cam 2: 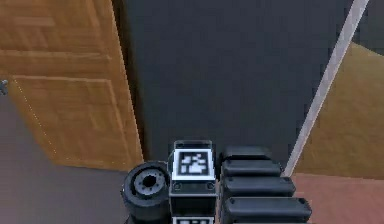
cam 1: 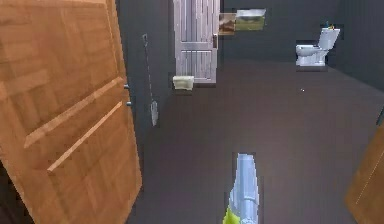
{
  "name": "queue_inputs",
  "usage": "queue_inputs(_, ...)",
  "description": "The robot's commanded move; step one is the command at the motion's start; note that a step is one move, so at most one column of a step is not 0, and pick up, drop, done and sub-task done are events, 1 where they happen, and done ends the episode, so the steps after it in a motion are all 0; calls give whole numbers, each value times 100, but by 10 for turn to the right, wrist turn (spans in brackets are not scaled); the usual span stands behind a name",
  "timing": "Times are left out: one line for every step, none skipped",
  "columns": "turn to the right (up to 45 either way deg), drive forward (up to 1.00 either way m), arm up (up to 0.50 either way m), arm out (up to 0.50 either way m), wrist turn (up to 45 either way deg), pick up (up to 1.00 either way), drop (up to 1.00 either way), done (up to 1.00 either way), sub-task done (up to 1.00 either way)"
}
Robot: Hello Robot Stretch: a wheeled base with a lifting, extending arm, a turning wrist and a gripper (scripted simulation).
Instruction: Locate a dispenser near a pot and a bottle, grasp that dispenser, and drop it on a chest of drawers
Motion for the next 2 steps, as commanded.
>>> queue_inputs(120, 0, 0, 0, 0, 0, 0, 0, 0)
queue_inputs(0, 100, 0, 0, 0, 0, 0, 0, 0)
